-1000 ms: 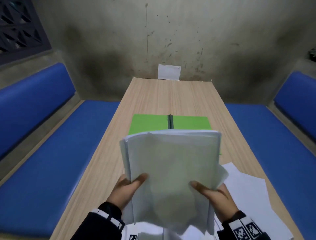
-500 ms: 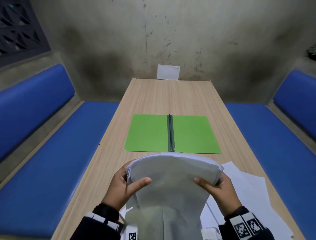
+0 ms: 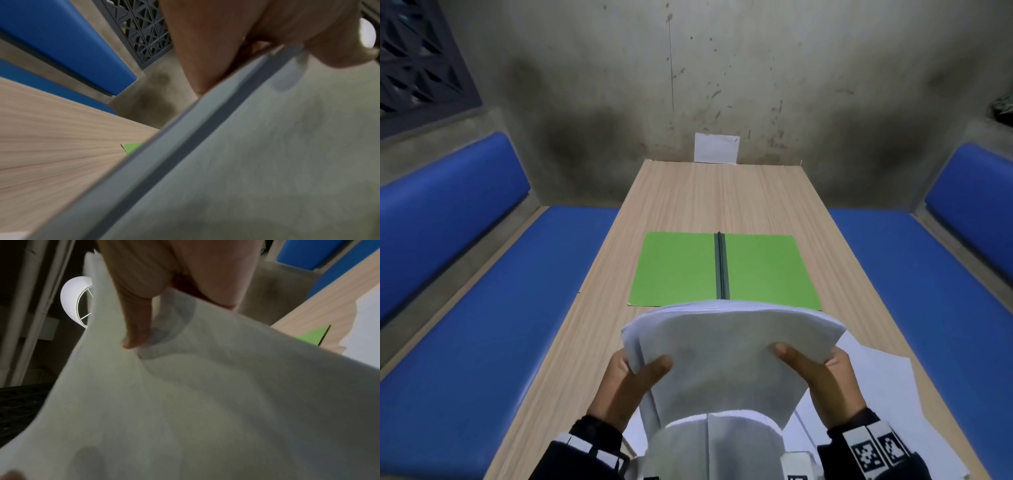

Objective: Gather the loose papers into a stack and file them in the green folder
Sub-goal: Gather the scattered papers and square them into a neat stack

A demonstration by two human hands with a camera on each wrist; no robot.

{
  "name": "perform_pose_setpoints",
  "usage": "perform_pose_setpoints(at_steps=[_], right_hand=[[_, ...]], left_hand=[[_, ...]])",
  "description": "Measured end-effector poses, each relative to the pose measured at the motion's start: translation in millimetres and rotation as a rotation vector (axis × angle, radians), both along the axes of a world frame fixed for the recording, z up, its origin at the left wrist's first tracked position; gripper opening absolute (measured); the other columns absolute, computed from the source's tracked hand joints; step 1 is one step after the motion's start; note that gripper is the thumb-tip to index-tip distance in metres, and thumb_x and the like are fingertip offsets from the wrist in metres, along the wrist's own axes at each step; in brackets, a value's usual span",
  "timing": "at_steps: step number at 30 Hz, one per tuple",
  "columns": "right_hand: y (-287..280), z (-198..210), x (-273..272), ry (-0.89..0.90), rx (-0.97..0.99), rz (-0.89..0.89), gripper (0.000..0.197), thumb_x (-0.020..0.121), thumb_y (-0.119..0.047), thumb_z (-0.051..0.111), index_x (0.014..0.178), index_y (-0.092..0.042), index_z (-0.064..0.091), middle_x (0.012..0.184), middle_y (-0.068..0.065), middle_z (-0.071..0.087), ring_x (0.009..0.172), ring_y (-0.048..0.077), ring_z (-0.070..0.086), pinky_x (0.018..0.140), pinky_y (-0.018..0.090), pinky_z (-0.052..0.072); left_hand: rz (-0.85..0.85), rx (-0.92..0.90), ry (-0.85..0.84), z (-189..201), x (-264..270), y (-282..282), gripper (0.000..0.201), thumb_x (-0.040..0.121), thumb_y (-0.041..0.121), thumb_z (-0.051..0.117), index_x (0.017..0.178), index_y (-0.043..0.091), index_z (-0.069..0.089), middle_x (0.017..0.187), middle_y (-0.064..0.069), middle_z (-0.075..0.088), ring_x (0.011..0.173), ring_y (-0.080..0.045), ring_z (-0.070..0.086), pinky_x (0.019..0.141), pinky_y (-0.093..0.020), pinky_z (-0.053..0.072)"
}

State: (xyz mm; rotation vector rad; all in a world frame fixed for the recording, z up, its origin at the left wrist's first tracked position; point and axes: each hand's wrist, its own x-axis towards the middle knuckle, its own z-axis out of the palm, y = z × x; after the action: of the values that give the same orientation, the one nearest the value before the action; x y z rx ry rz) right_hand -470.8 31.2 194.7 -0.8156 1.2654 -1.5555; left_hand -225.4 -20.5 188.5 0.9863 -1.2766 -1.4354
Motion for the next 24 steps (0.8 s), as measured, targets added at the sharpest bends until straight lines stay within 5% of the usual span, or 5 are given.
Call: perform_pose_setpoints(at_steps=[5,9,15,21,24], right_hand=[[-1,-1,3,0.054,-0.089,-0.038,0.072,0.036,-0.064,0.080,0.083,-0.010,0.070,0.074,0.003,0.076,0.067,0.008,0.070,0.058,0.016,0.054],[-9,2,10,0.138,-0.080,-0.067,0.085,0.040,-0.087,0.057,0.078,-0.012,0.070,0.077,0.006,0.072,0.070,0.013,0.066,0.061,0.019,0.053],[-18,-3,12,0.114,-0.014,-0.139,0.055,0.045,-0.074,0.066,0.053,-0.019,0.064,0.046,-0.006,0.059,0.051,0.010,0.053,0.052,0.019,0.044],[-6,-22,3,0.141,0.038,0.047,0.063,0.034,-0.052,0.086,0.081,-0.013,0.069,0.074,-0.005,0.077,0.074,0.010,0.073,0.062,0.019,0.056],[-4,-38,-1,0.125,0.171,0.114,0.047,0.047,-0.026,0.088,0.088,-0.013,0.070,0.077,-0.007,0.078,0.075,0.010,0.073,0.059,0.017,0.055]], left_hand=[[0.084,-0.089,0.039,-5,1,0,0.093,0.035,0.080,0.070,0.099,0.011,0.067,0.091,0.001,0.076,0.085,-0.012,0.069,0.070,-0.018,0.055],[0.151,-0.190,0.041,10,-9,2,0.079,0.042,0.088,0.056,0.082,0.022,0.075,0.087,0.009,0.075,0.075,-0.004,0.067,0.065,-0.016,0.053],[0.327,-0.140,0.016,7,-14,-3,0.032,0.080,0.044,0.056,0.065,0.024,0.074,0.072,0.009,0.075,0.070,-0.010,0.065,0.063,-0.015,0.050],[0.104,-0.177,0.016,-30,5,-5,0.100,0.045,0.087,0.056,0.105,0.008,0.067,0.099,-0.005,0.075,0.092,-0.011,0.069,0.075,-0.022,0.056],[-0.017,-0.137,-0.211,-52,9,4,0.072,0.036,0.078,0.070,0.104,0.055,0.060,0.103,0.023,0.070,0.096,0.009,0.062,0.081,-0.017,0.052]])
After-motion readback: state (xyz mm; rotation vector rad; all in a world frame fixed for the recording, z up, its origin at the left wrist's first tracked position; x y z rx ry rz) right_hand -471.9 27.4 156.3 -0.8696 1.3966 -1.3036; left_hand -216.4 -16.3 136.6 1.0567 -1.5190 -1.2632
